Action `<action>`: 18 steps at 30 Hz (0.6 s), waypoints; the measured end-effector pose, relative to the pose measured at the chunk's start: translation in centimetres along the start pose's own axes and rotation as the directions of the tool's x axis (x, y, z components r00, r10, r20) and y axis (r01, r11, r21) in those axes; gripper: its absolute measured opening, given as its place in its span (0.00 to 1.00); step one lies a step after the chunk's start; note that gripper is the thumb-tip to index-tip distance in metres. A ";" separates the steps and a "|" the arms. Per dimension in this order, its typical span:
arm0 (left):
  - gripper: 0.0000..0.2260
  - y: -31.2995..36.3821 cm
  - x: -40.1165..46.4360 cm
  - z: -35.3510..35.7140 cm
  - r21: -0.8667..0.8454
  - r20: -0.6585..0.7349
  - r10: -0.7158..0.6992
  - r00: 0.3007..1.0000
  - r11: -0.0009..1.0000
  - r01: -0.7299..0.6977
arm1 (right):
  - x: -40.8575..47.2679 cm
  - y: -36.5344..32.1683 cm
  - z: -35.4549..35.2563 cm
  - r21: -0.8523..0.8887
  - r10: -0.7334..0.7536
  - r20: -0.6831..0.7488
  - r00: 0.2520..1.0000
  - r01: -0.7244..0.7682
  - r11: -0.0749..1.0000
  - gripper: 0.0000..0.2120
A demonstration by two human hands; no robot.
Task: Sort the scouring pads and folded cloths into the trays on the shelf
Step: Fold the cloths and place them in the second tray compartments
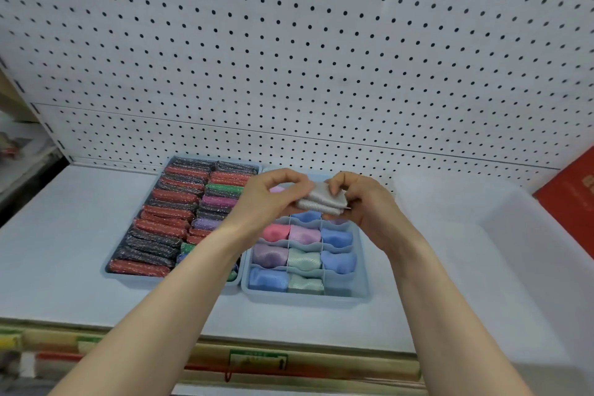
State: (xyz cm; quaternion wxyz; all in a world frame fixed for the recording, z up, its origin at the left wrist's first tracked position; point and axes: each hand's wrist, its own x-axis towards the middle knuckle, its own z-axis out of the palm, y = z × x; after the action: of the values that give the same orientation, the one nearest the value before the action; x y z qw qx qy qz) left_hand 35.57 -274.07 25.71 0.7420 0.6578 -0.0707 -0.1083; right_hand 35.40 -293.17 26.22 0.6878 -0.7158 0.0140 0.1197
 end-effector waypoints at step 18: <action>0.13 -10.2 -2.6 -2.5 0.805 0.430 0.067 0.901 0.423 -0.416 | -5.9 8.9 -0.1 -0.921 -0.048 -0.191 0.980 -0.162 0.353 0.10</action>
State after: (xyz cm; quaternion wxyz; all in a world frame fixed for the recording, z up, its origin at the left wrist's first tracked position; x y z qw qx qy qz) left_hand 32.95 -272.09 15.39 0.2769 0.8987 -0.3356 -0.0557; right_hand 28.06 -294.63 18.65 0.1503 -0.9861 0.0323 0.0637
